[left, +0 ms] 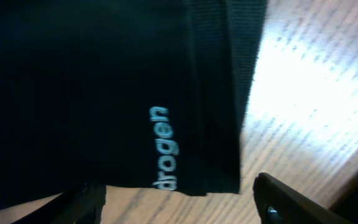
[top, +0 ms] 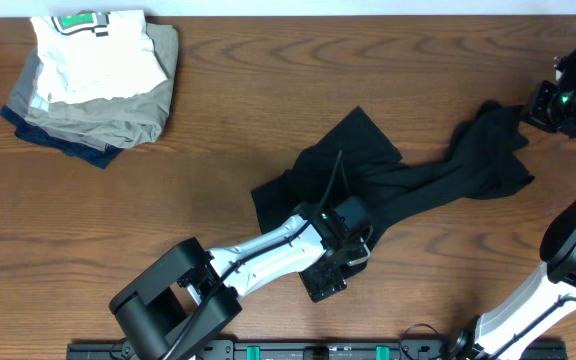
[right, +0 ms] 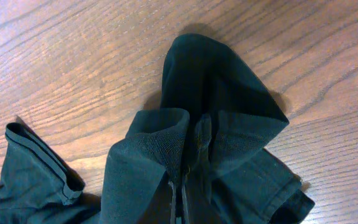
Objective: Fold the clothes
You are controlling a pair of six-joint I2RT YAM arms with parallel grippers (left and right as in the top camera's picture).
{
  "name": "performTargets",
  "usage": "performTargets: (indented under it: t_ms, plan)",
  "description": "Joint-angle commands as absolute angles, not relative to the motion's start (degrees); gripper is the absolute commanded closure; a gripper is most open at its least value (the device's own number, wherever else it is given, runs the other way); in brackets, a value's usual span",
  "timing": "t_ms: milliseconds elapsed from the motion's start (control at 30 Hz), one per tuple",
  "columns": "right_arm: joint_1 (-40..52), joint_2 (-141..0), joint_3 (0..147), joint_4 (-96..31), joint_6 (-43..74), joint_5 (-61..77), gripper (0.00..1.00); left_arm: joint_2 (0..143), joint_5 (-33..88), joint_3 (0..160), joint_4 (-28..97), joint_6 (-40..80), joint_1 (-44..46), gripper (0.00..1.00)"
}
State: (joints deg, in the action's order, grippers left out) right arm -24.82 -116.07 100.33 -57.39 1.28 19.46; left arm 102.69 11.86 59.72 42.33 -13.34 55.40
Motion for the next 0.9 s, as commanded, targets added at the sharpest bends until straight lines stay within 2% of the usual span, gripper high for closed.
performTargets:
  t_ms: [0,67,167,200,300,567,867]
  plan:
    - [-24.5,-114.5,101.4,-57.3,1.7,19.3,0.99,102.7,9.0,61.0,42.0,-9.6,55.3,0.28]
    - [-24.5,-114.5,101.4,-57.3,1.7,19.3,0.99,102.7,8.0,61.1,41.7,-7.9,55.3,0.33]
    - [-24.4,-114.5,101.4,-57.3,1.7,19.8,0.99,102.7,7.3,61.2,41.6,-6.3,55.3,0.5]
    - [-24.4,-114.5,101.4,-57.3,1.7,20.0,0.99,102.7,6.5,61.2,41.6,-5.2,55.3,0.57]
    - [-24.3,-114.5,101.4,-57.6,1.7,20.0,0.99,102.7,5.0,61.2,41.6,-3.3,55.3,0.94]
    - [-24.3,-114.5,101.4,-58.1,1.6,20.0,0.99,99.7,-6.2,65.0,42.7,1.6,52.8,0.94]
    - [-24.3,-114.5,101.4,-58.0,1.5,22.6,0.99,90.2,-7.2,72.9,36.2,2.3,40.0,0.94]
